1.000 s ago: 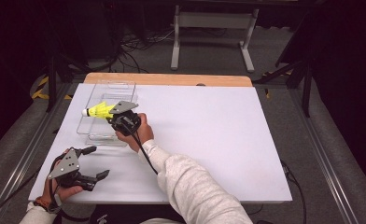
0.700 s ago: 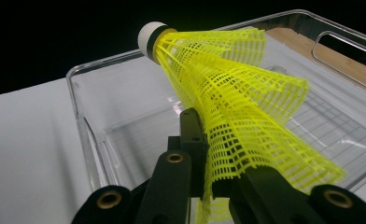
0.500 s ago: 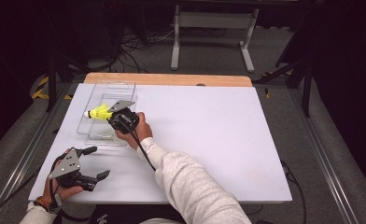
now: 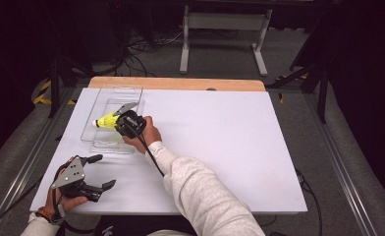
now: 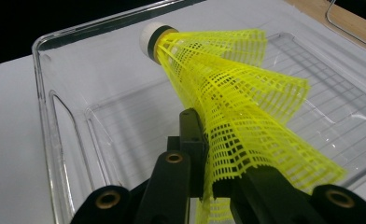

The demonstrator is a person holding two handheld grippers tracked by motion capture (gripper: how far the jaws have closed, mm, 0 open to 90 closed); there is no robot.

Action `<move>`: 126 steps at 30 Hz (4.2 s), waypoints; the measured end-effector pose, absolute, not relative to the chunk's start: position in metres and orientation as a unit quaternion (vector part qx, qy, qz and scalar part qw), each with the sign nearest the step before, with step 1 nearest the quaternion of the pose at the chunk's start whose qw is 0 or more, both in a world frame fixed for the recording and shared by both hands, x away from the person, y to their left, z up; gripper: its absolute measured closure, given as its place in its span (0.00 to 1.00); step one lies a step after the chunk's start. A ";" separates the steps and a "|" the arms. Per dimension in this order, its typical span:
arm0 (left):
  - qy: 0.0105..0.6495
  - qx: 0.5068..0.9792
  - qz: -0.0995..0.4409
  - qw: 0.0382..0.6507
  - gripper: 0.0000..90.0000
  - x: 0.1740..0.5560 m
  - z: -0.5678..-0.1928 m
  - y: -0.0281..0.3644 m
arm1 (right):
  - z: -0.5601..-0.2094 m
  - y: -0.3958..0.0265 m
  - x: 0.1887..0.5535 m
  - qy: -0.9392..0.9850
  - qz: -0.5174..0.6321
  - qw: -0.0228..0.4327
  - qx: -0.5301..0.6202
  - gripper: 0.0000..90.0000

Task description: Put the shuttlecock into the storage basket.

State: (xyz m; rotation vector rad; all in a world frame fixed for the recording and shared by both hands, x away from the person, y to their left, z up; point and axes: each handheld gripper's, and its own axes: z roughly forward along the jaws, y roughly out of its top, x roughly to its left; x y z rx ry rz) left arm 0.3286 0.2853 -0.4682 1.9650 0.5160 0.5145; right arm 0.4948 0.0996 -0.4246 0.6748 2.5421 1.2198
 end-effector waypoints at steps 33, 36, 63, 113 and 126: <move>0.218 0.811 0.214 0.498 0.07 0.329 -0.468 0.286 | -0.417 0.102 0.481 0.904 0.364 0.124 0.184 0.60; 0.217 0.812 0.216 0.497 0.07 0.329 -0.468 0.286 | -0.416 0.101 0.479 0.903 0.366 0.131 0.181 0.60; 0.224 0.812 0.219 0.492 0.08 0.328 -0.469 0.288 | -0.409 0.083 0.468 0.892 0.395 0.164 0.144 0.51; 0.224 0.812 0.221 0.492 0.07 0.328 -0.469 0.289 | -0.405 0.072 0.462 0.852 0.457 0.194 0.165 0.05; 0.223 0.811 0.223 0.492 0.07 0.327 -0.468 0.290 | -0.404 0.070 0.462 0.846 0.464 0.200 0.169 0.04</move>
